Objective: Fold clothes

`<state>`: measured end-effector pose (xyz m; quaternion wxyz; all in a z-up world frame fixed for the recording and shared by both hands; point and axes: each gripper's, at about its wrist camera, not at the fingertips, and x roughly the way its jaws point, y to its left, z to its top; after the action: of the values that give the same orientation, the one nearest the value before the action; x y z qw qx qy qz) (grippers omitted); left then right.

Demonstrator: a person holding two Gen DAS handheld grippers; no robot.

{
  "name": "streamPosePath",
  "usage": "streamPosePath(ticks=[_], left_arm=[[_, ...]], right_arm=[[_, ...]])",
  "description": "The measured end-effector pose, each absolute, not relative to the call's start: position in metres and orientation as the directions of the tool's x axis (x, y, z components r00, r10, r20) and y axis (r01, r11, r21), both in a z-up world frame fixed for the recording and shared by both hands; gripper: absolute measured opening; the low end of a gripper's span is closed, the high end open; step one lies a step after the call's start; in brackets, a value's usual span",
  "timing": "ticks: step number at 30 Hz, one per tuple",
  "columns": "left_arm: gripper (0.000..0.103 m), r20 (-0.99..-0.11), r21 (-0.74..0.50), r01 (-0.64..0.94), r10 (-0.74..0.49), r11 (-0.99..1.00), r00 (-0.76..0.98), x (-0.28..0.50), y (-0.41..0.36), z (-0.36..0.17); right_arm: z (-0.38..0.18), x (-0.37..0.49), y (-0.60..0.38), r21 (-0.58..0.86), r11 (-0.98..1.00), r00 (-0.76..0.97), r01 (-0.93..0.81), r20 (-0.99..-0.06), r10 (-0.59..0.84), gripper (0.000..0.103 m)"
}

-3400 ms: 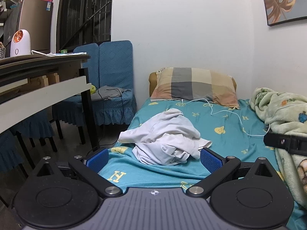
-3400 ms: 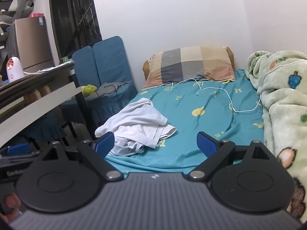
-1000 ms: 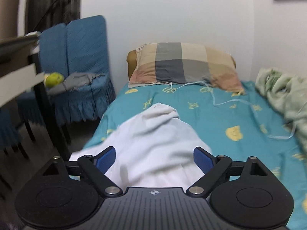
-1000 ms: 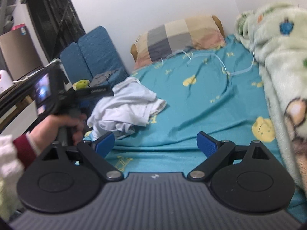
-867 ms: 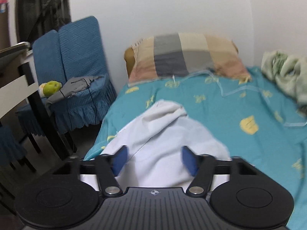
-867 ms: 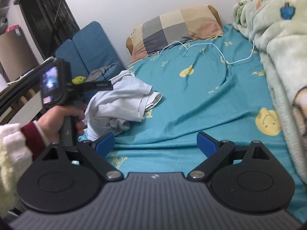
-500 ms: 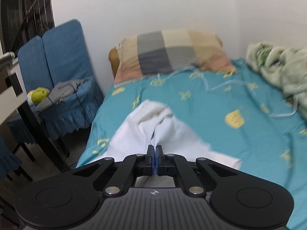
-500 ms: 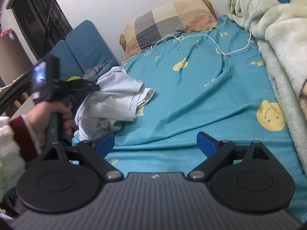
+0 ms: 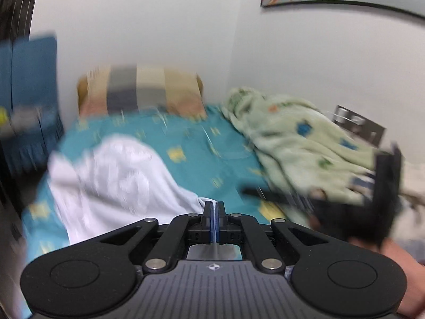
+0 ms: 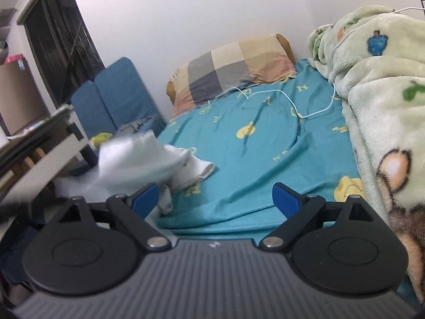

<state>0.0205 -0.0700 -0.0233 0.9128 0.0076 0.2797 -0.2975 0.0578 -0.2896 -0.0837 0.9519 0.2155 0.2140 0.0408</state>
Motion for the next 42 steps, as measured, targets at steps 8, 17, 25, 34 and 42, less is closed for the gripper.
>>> streamPosePath(ticks=[8, 17, 25, 34, 42], left_arm=[[0.005, -0.594, -0.323, 0.442, -0.543, 0.837, 0.594, 0.008, -0.034, -0.078], [0.041, -0.567, -0.317, 0.279, -0.417, 0.906, 0.71, 0.036, 0.014, -0.06], [0.048, -0.554, -0.28, 0.106, -0.251, 0.954, 0.793, 0.064, 0.057, -0.044], [0.049, -0.603, -0.281, -0.034, -0.149, 0.959, 0.784, 0.099, 0.106, -0.069], [0.051, -0.652, -0.33, -0.042, -0.196, 0.943, 0.732, 0.109, 0.116, -0.095]], right_arm=[[-0.075, 0.041, -0.27, 0.408, 0.911, 0.873, -0.068, -0.417, 0.252, 0.094], [-0.046, 0.08, -0.253, 0.425, 0.886, 0.819, -0.187, -0.431, 0.379, 0.094], [-0.014, 0.2, -0.171, 0.368, 0.83, 0.668, -0.419, -0.495, 0.556, 0.081], [-0.059, 0.305, -0.028, 0.22, 0.766, 0.497, -0.604, -0.647, 0.578, 0.071], [-0.112, 0.339, 0.009, 0.061, 0.872, 0.524, -0.486, -0.778, 0.347, 0.011]])
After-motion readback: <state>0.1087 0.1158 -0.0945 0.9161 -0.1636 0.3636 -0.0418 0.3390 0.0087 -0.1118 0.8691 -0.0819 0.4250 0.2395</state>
